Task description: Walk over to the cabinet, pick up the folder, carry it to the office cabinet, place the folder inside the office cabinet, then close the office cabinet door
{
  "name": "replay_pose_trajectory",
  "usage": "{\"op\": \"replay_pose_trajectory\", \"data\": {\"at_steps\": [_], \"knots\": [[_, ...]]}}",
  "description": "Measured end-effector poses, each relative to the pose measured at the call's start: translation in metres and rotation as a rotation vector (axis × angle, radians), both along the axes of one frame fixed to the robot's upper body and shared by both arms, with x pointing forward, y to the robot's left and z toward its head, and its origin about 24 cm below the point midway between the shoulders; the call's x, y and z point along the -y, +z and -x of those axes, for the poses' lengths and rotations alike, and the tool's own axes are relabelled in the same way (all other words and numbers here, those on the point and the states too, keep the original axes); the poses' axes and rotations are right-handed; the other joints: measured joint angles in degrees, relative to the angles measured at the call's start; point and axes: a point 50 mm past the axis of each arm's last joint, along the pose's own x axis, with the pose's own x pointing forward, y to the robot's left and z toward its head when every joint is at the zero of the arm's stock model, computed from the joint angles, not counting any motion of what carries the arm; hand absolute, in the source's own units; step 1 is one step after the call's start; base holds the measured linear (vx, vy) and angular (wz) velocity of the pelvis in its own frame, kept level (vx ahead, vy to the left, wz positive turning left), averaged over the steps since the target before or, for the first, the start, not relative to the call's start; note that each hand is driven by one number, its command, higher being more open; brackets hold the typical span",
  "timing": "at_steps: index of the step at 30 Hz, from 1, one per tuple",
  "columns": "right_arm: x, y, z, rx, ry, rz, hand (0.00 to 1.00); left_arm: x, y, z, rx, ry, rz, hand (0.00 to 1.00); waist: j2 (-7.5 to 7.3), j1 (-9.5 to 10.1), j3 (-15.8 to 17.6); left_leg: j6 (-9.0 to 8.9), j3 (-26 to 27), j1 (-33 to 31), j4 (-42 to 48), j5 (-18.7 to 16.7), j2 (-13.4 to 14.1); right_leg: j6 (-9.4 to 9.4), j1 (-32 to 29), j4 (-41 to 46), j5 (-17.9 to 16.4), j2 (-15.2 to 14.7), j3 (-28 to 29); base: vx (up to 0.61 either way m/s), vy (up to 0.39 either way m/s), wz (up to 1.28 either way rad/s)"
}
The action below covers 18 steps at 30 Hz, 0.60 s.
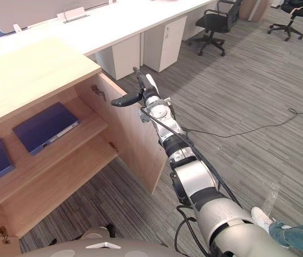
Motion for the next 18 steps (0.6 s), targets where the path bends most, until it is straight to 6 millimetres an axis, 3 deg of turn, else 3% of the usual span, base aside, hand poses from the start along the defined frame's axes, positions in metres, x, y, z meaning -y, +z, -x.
{"op": "replay_pose_trajectory", "data": {"at_steps": [3, 6, 13, 16, 18], "knots": [[-0.010, 0.007, 0.020, 0.110, 0.032, -0.050, 1.00, 0.002, 0.000, 0.003, -0.004, 0.024, -0.002, 1.00, -0.07, -0.37, 0.0, 0.00, 1.5, 0.5, 0.0, 0.0, 0.3, 0.23, 0.0, 0.0, 0.1, 0.1, 0.8, 0.05, 0.025, -0.16], [-0.020, 0.029, 0.042, 0.265, 0.032, -0.139, 1.00, 0.000, 0.002, 0.000, 0.022, 0.067, -0.015, 1.00, -0.07, -0.70, -0.2, -0.07, 2.2, 0.9, 0.0, -0.1, 0.6, 0.19, 0.1, 0.0, -0.1, 0.4, 1.4, 0.04, 0.010, -0.10], [-0.008, 0.102, 0.090, 0.719, -0.176, -0.343, 1.00, 0.001, 0.002, 0.004, -0.002, 0.092, -0.042, 1.00, -0.37, -0.27, -1.7, -0.82, 1.6, 1.7, -0.3, -0.6, 0.4, 0.34, 1.0, 0.0, 0.0, 0.4, 1.2, 0.02, 0.048, 0.03], [0.007, 0.109, 0.103, 0.793, -0.318, -0.440, 1.00, 0.004, 0.001, 0.009, -0.018, 0.130, -0.045, 1.00, -0.21, -0.02, -3.2, -0.77, 1.0, 1.7, -0.9, -0.6, 0.2, 0.43, 1.2, 0.0, 0.0, 0.4, 0.6, -0.03, 0.051, 0.11], [0.017, 0.102, 0.108, 0.794, -0.391, -0.446, 1.00, 0.005, 0.000, 0.012, -0.033, 0.145, -0.048, 1.00, 0.16, 0.04, -4.0, -0.66, 0.8, 1.7, -0.9, -0.5, 0.0, 0.49, 1.3, 0.0, 0.0, 0.2, 0.5, -0.04, 0.051, 0.07]]}}
